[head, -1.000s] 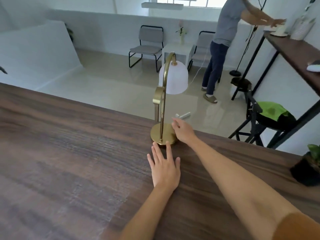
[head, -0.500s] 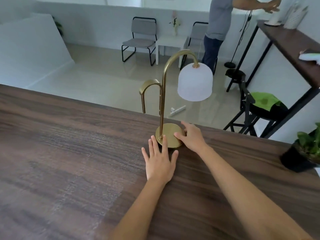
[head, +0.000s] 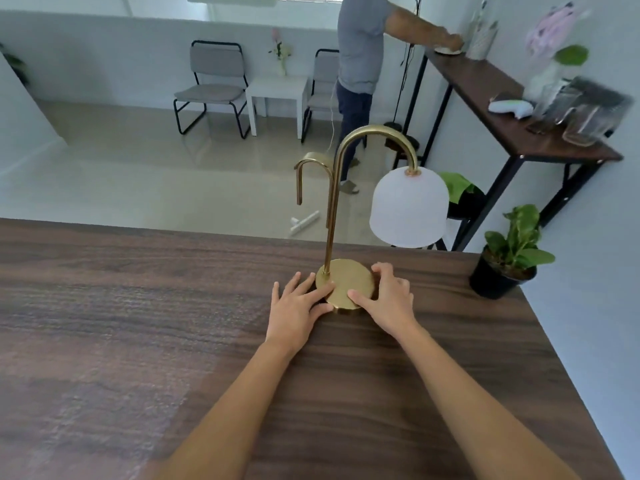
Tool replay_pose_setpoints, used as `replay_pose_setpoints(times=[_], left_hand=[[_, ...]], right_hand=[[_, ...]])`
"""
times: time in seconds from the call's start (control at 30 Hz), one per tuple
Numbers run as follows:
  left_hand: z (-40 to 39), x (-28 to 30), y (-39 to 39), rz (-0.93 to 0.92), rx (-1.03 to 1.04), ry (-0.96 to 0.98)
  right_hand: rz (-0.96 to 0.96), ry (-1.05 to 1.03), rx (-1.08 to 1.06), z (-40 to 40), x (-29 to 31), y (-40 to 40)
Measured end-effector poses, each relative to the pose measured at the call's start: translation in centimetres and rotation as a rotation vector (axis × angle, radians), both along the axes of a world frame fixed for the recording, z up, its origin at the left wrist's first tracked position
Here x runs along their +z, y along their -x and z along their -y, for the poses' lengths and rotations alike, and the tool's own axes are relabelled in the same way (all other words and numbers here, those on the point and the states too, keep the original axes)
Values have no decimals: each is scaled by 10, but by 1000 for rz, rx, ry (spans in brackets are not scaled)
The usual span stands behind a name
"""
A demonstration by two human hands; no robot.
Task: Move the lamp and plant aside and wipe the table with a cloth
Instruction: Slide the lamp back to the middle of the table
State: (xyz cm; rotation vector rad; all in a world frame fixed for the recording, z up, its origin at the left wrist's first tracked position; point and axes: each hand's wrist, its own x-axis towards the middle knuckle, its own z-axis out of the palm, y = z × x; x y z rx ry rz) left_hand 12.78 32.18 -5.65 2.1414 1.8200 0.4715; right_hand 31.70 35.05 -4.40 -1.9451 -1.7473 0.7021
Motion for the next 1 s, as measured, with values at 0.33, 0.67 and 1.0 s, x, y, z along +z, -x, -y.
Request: replay_pose_setpoints(times=[0.33, 0.67, 1.0], left_hand=[[-19, 2, -65, 73, -2, -30], [-69, 5, -110, 116, -295, 131], [-78, -1, -161, 59, -281, 127]], right_hand=[[129, -21, -40, 17, 10, -67], [177, -153, -143, 33, -7, -123], [175, -84, -226, 24, -5, -156]])
